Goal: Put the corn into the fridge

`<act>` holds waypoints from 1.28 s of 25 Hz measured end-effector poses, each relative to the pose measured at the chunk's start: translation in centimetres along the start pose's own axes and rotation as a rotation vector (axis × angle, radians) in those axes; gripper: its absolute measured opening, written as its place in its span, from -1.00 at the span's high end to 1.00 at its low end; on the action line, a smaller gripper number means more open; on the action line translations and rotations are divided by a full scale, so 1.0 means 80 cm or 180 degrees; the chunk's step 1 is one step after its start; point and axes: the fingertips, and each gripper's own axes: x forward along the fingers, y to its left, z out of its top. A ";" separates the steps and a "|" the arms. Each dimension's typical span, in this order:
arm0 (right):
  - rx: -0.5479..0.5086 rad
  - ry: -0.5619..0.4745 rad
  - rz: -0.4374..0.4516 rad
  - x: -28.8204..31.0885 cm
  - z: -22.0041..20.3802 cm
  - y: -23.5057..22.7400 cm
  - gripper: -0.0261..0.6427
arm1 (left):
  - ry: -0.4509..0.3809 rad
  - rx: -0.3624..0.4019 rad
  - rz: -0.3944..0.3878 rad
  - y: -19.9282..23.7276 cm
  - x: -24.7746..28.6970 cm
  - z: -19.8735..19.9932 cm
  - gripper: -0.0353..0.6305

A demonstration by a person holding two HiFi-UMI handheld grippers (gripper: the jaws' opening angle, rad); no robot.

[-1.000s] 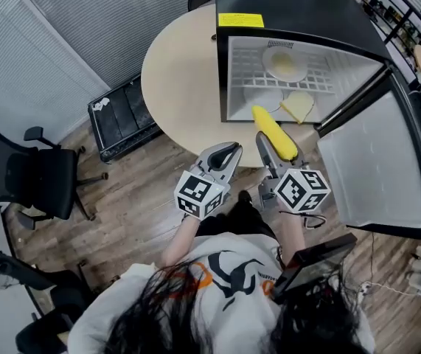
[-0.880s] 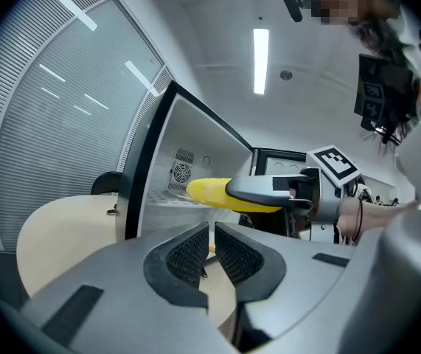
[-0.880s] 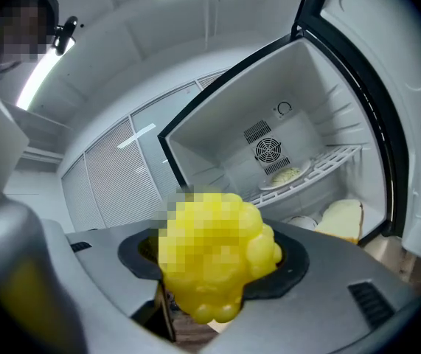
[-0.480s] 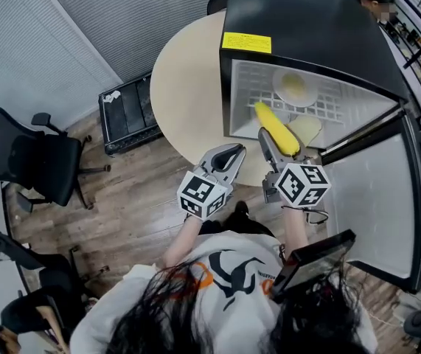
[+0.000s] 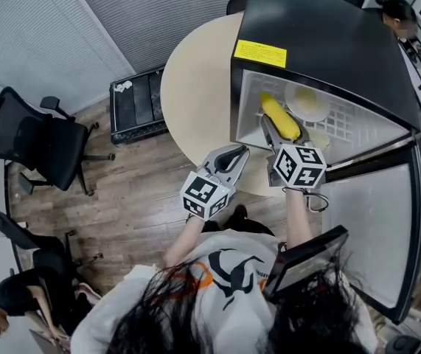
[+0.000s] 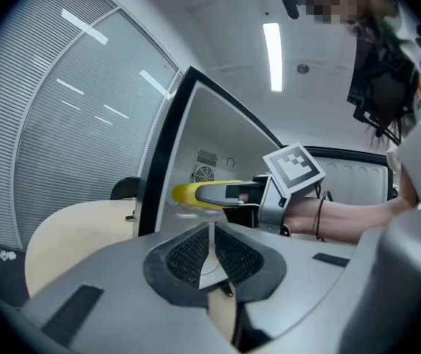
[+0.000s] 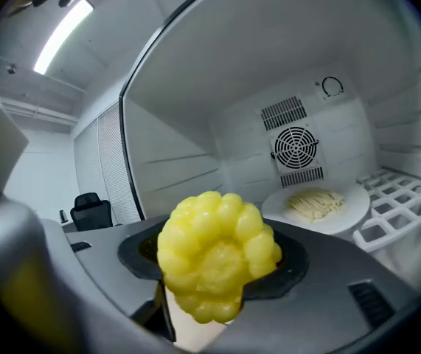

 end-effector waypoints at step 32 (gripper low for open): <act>-0.1387 0.0520 -0.0617 0.088 0.010 0.005 0.15 | -0.0010 -0.0011 0.0223 0.034 -0.041 -0.003 0.84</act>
